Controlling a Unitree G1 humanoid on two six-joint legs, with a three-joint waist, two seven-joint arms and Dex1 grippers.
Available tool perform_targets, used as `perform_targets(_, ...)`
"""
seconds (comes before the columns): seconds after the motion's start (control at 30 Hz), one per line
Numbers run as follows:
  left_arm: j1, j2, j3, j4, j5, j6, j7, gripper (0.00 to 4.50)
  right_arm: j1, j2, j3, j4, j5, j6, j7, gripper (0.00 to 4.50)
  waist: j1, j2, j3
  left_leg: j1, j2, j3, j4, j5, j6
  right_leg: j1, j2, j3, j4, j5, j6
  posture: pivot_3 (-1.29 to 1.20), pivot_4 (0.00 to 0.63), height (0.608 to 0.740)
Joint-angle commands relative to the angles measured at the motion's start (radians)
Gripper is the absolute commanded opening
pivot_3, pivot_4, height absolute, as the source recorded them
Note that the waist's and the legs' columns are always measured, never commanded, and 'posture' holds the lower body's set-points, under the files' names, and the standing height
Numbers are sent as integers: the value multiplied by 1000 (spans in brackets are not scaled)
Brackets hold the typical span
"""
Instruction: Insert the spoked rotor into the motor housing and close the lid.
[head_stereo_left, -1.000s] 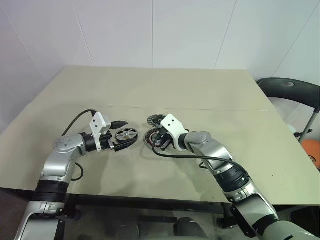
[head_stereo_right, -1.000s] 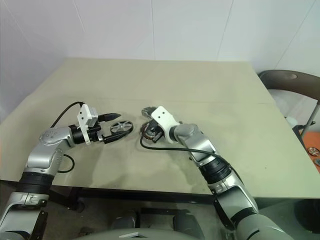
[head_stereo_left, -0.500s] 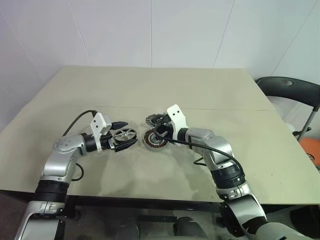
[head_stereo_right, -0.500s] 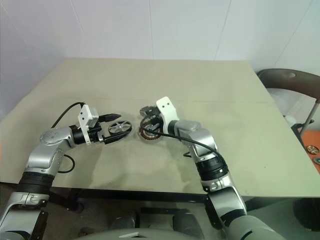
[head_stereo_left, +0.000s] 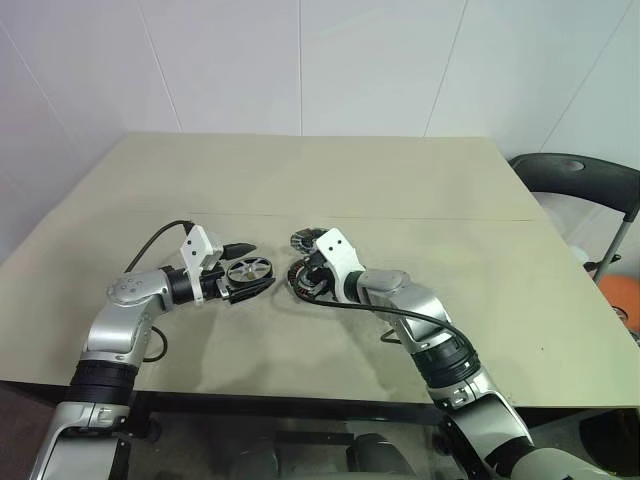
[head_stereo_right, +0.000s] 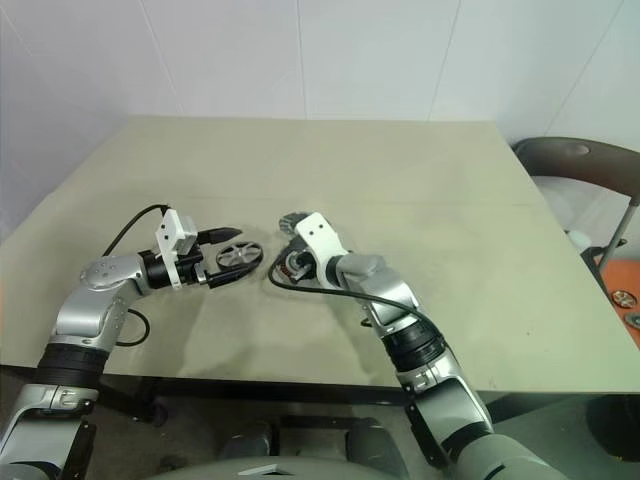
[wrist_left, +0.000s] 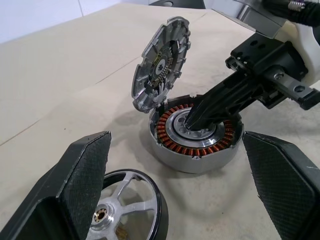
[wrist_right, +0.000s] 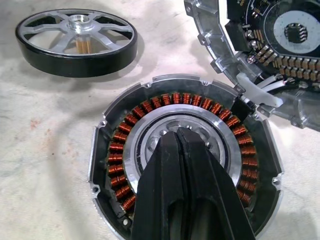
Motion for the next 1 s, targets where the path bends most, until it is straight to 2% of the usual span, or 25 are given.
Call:
perform_targets(0.03,-11,3,8,-17,4,-12,2,4500,-5,0,17,21,-29,-16,-16,43,0,0,0,0,0,0,0,0,0,0,0,0,0,0,0,0,0,740)
perform_targets(0.23,-15,2,7,-11,8,-15,1,4500,-25,13,-54,47,-16,-60,-34,43,-1,0,0,2,0,0,0,0,0,0,0,0,0,0,0,0,0,740)
perform_targets(0.33,-19,2,5,-7,7,-12,-5,4500,-30,74,-206,-25,166,-7,43,43,0,0,0,2,0,0,1,0,0,0,0,0,0,-1,-3,0,0,740)
perform_targets(0.4,-27,-2,14,-10,-14,5,-12,4500,-36,68,-264,-65,245,26,96,43,1,0,0,1,0,0,1,0,0,1,0,0,0,0,0,0,0,740)
perform_targets(0.53,-31,0,19,-17,-46,52,-30,4500,-57,3,-294,-48,264,34,115,43,3,0,0,0,0,0,-1,0,0,0,0,0,0,0,0,0,0,740)
perform_targets(0.63,-19,11,28,-16,-66,123,-21,4500,-54,-85,-270,-99,287,46,189,43,2,1,0,0,0,0,-2,0,0,0,0,0,-1,0,0,0,0,740)
perform_targets(0.8,47,7,29,-71,-108,320,52,4500,-18,-220,-240,-181,313,46,289,43,-4,1,0,0,1,0,-5,0,0,-1,0,0,-1,0,0,0,0,740)
perform_targets(0.87,86,-11,57,-143,-179,411,77,4500,-12,-259,-240,-178,306,36,302,43,-3,1,0,0,1,1,-6,0,0,-2,0,0,-2,0,0,0,0,740)
perform_targets(0.93,114,-53,126,-223,-304,558,155,4500,-6,-298,-250,-170,309,26,326,43,3,0,1,0,1,1,-6,0,0,-2,-1,0,-2,0,0,0,0,740)
perform_targets(1.0,138,-80,169,-275,-370,651,225,4500,-4,-324,-251,-155,307,13,344,43,5,0,1,-1,1,0,-6,0,0,-2,-1,0,-2,0,0,0,0,740)
